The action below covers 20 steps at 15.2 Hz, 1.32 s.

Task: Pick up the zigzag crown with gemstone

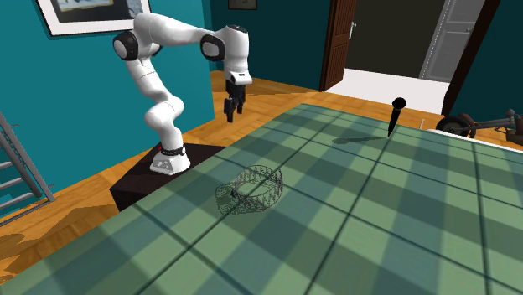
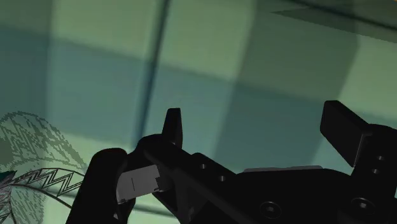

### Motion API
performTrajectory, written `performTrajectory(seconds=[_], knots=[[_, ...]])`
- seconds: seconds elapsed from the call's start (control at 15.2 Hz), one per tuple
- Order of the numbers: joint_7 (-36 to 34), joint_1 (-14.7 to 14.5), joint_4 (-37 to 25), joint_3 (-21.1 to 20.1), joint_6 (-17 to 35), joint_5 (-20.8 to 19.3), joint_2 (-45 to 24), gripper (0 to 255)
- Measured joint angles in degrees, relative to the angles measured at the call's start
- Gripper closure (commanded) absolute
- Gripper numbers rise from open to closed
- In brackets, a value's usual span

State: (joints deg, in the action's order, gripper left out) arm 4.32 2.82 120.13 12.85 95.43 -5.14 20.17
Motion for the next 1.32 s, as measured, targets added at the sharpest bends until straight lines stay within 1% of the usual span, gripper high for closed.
performTrajectory(seconds=[0.07,0.33,0.59,0.73,0.99,1.32], knots=[[0.91,0.17,-0.82,0.63,0.53,-0.04,-1.50,0],[5.59,1.09,-7.55,3.61,1.84,0.63,-10.05,0],[9.91,2.28,-14.78,5.82,2.52,2.31,-18.67,0],[12.13,3.13,-20.14,6.68,1.97,3.67,-23.98,0],[16.45,5.69,-28.93,7.96,1.41,6.14,-33.14,0],[20.59,10.13,-45.37,8.18,-2.71,9.79,-46.54,0]])
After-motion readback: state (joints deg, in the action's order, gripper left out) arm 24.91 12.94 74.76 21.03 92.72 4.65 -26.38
